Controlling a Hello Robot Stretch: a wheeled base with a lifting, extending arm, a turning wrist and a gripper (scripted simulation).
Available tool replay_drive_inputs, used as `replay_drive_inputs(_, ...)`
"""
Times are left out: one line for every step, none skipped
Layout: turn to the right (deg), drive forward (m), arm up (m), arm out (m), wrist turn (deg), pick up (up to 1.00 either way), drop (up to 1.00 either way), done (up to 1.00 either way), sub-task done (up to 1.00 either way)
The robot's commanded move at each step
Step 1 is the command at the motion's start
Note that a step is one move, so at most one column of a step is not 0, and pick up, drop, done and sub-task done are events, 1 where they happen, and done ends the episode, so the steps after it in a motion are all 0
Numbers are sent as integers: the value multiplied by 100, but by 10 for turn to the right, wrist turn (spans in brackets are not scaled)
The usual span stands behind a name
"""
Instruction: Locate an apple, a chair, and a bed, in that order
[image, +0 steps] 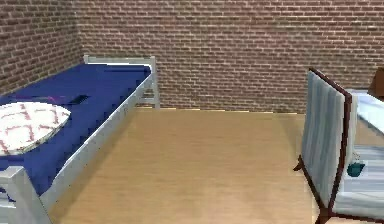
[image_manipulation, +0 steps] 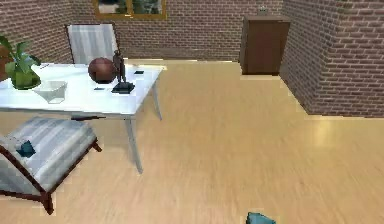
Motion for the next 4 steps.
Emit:
replay_drive_inputs(420,0,0,0,0,0,0,0,0)
replay_drive_inputs(0,60,0,0,0,0,0,0,0)
replay_drive_inputs(0,0,0,0,0,0,0,0,100)
replay_drive_inputs(-450,0,0,0,0,0,0,0,0)
